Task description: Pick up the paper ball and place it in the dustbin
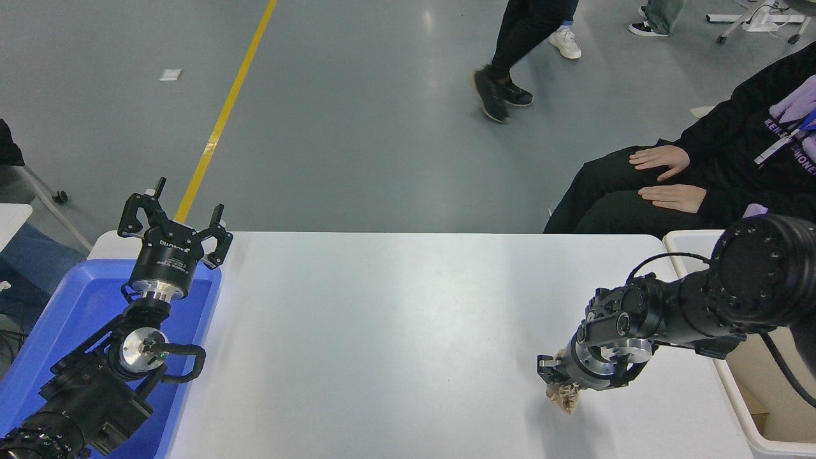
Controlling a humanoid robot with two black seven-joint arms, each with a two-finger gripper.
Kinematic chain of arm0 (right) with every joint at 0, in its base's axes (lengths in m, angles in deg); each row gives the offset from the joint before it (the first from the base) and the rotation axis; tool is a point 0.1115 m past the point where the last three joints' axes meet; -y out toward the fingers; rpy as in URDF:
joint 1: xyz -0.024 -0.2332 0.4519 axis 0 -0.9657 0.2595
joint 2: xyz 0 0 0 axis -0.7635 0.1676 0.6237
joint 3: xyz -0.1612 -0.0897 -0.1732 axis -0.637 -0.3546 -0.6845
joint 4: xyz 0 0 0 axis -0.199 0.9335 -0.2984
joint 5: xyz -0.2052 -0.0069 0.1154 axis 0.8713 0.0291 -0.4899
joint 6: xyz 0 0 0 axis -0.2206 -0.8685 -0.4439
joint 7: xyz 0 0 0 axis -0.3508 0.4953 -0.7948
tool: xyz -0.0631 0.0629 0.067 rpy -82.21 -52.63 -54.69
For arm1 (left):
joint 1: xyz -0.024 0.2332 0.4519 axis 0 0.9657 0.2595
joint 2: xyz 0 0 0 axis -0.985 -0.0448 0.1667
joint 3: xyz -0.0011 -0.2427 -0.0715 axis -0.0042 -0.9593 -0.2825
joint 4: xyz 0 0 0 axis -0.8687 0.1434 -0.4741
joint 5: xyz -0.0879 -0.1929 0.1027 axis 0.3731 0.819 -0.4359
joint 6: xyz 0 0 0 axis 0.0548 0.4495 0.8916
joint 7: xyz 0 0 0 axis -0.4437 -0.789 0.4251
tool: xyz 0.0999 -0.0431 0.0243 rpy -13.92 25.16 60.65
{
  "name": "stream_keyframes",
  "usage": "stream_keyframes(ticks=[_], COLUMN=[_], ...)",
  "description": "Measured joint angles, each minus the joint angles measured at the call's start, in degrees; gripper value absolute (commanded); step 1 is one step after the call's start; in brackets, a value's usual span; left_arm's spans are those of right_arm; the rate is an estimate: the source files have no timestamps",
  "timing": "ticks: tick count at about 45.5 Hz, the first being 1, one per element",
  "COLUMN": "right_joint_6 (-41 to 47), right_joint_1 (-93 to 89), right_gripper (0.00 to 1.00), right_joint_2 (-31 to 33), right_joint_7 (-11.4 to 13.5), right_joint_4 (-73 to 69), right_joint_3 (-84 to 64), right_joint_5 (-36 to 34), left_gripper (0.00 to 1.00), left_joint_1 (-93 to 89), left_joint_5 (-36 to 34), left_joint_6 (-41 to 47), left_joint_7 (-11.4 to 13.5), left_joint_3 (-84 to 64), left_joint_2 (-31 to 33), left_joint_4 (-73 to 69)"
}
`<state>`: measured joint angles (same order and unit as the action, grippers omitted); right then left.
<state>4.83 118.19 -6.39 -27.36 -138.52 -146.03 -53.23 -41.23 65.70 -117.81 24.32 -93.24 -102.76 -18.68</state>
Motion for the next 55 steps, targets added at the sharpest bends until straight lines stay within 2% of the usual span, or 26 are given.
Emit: stream_keyframes(ticks=[19,25,31,37,44,55], right_joint_6=[-0.27,1.1,8.28,17.45,22.83,26.42], right_joint_1=[0.99,9.73,27.76,42.36,51.38,57.85], right_gripper=[0.0,0.0,0.0,0.0,0.0,0.0], right_joint_2=[0.81,5.07,12.51,17.4,20.24,22.14], right_joint_7=[0.02,-0.04,-0.21,-0.29,-0.36,-0.4], right_joint_4=[-0.78,-8.53,-18.54,-23.26,-26.02,-27.65], right_joint_3=[-0.07,-0.04,-2.0,-5.16,-7.65,-9.04], right_joint_5=[-2.72,-3.41,-4.18,-4.47,-4.88,-5.12], left_gripper=[0.98,0.98,0.98,0.98,0.98,0.98], left_joint_1=[0.0,-0.01,-0.01,-0.01,0.01,0.0], left_joint_5=[0.0,0.02,-0.01,0.02,0.02,0.0], left_joint_6=[0.0,0.0,0.0,0.0,0.0,0.0], left_joint_7=[0.0,0.0,-0.06,-0.07,-0.07,-0.07], left_joint_3=[0.0,0.0,0.0,0.0,0.0,0.0], left_joint_2=[0.02,0.0,0.0,0.01,0.01,0.0], left_joint_4=[0.02,0.05,0.02,0.02,0.02,0.03])
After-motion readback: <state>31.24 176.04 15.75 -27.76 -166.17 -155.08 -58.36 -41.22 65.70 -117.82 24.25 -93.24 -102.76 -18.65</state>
